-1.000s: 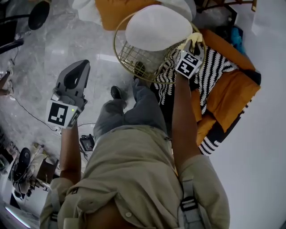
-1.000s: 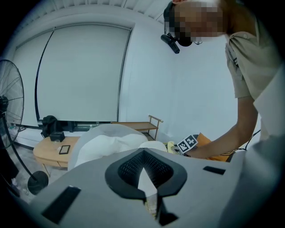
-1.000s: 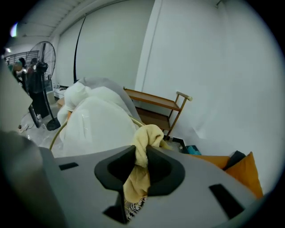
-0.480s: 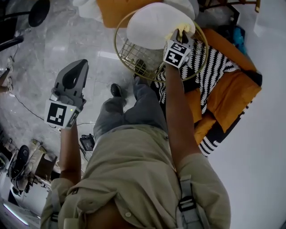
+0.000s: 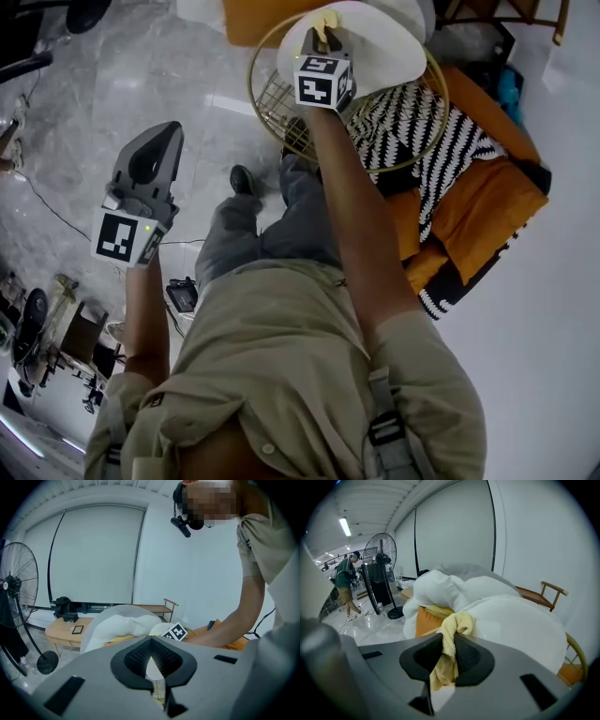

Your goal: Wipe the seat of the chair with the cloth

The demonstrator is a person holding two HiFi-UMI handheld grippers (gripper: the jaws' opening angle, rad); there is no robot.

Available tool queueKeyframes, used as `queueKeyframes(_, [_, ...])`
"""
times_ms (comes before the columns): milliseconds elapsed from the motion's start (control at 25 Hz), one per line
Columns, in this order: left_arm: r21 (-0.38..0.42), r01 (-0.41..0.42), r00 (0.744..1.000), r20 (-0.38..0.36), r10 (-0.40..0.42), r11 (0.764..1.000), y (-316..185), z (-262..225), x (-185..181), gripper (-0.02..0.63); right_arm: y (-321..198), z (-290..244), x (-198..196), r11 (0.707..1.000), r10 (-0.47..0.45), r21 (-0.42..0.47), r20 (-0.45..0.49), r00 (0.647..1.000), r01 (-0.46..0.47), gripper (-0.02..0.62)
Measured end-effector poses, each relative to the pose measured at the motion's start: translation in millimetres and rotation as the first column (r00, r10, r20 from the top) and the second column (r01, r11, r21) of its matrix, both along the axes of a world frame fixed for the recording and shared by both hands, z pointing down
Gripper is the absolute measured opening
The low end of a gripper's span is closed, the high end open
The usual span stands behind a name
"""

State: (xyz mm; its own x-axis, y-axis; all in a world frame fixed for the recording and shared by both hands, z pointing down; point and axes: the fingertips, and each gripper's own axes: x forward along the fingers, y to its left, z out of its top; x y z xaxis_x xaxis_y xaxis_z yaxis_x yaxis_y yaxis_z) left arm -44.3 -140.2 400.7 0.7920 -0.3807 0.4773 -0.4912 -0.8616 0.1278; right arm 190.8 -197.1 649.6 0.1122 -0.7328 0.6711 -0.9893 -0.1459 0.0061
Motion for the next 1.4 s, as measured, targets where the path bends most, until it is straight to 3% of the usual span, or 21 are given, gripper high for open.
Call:
queueKeyframes(120, [0.007,-0.005,1.000,0.000,0.005,1.000,0.7,-1.6,4.6,0.014,29.1,5.8,24.9,0.999,0.041,-0.024,-0.017,0.999,-0.041,0.080])
queueKeyframes(240, [0.013,-0.026,1.000,-0.005,0.026,1.000,3.5,-3.2,14.9,0.015,79.7,15.0,74.8,0.986,0.159,-0.056,-0.028,0.987,-0.160,0.080])
queueKeyframes(440, [0.009,-0.069,0.997,-0.014,0.069,0.998,5.2,-2.9,36.5,0.015,180.0,26.7,172.4,0.902,0.406,-0.120,-0.094,0.909,-0.415,0.080])
queueKeyframes(520, [0.006,-0.079,0.997,-0.015,0.079,0.997,7.1,-1.3,44.3,0.015,197.7,27.3,189.3,0.892,0.420,-0.126,-0.119,0.900,-0.433,0.080])
queueKeyframes(640, [0.004,-0.098,0.995,-0.004,0.098,0.995,11.3,2.1,50.6,0.015,199.1,26.5,195.7,0.901,0.399,-0.126,-0.133,0.907,-0.415,0.080])
queueKeyframes(840, [0.000,-0.078,0.997,-0.024,0.078,0.997,11.7,0.3,48.9,0.015,176.7,27.7,175.0,0.916,0.374,-0.115,-0.108,0.921,-0.385,0.080])
queueKeyframes(1000, [-0.005,-0.053,0.999,-0.002,0.053,0.999,5.5,5.8,36.0,0.015,131.2,33.0,131.9,0.936,0.332,-0.108,-0.046,0.942,-0.335,0.080])
queueKeyframes(1200, [-0.024,-0.027,1.000,0.007,0.027,0.999,-1.4,13.8,24.4,0.014,45.3,41.8,32.0,0.988,0.128,-0.096,0.074,0.989,-0.121,0.080])
queueKeyframes(1400, [-0.027,-0.016,1.000,0.012,0.017,1.000,-2.6,17.2,18.1,0.015,7.1,32.5,-28.7,0.997,-0.030,-0.064,0.094,0.995,0.036,0.080])
